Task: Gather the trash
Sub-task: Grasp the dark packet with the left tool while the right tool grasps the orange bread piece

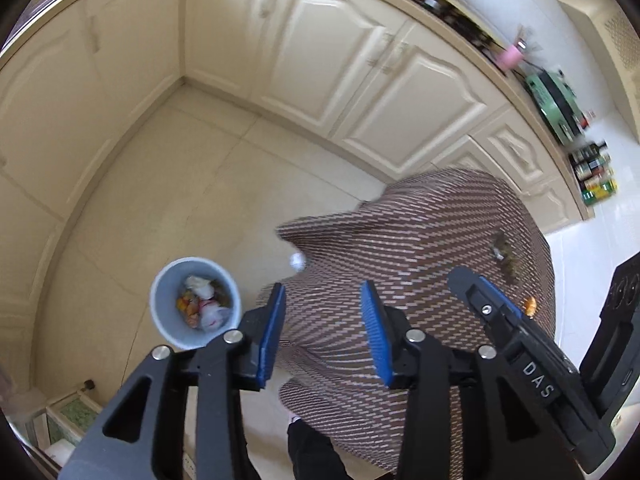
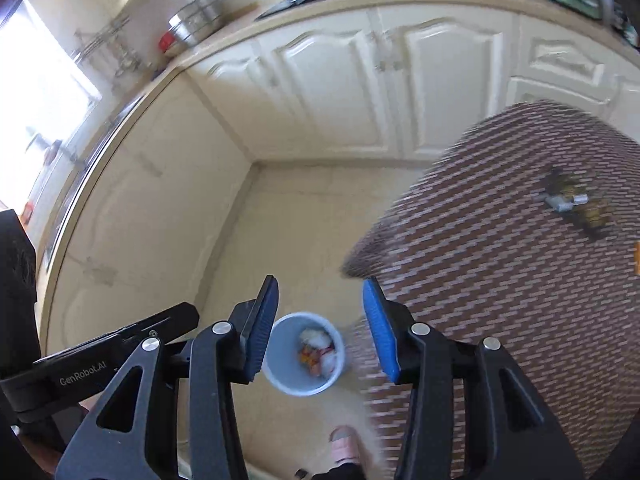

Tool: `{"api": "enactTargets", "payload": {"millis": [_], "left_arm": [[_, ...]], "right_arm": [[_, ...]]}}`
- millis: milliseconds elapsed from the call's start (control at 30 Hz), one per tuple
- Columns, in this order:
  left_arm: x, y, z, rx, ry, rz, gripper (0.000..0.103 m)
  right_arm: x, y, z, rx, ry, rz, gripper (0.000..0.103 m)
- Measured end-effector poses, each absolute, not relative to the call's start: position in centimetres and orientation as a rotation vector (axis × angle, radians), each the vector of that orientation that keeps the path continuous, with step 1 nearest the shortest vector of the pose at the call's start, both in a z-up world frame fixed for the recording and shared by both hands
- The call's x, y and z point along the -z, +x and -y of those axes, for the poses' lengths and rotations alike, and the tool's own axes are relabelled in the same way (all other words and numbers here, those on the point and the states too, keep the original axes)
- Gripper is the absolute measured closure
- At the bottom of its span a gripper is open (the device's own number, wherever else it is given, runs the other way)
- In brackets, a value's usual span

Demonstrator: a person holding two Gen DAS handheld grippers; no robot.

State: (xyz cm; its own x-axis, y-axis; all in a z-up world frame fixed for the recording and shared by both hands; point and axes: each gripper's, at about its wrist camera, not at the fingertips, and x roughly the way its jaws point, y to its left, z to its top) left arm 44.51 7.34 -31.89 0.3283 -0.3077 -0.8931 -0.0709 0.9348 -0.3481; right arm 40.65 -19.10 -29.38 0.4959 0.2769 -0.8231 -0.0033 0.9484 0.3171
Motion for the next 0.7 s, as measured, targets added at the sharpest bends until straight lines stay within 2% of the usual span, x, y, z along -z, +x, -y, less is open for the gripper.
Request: {"api": "enactTargets", "payload": {"millis": [233, 433, 700], "left_arm": [[32.3, 46.2, 7.0, 0.312, -0.256, -1.265, 0.056], [34.1, 46.8, 16.2, 0.387, -0.184, -1.303, 0.050], [36.6, 47.5, 22.0, 0.390, -0.127, -1.356, 0.050]], "right_arm": [[29.2, 38.4, 33.5, 0.068, 0.317, -0.995, 0.060], [32.3, 37.1, 43.5, 0.225, 0.373, -1.059, 0.059], [36.2, 37.8, 46.5, 0.208, 0.415, -1.124, 0.059]]}}
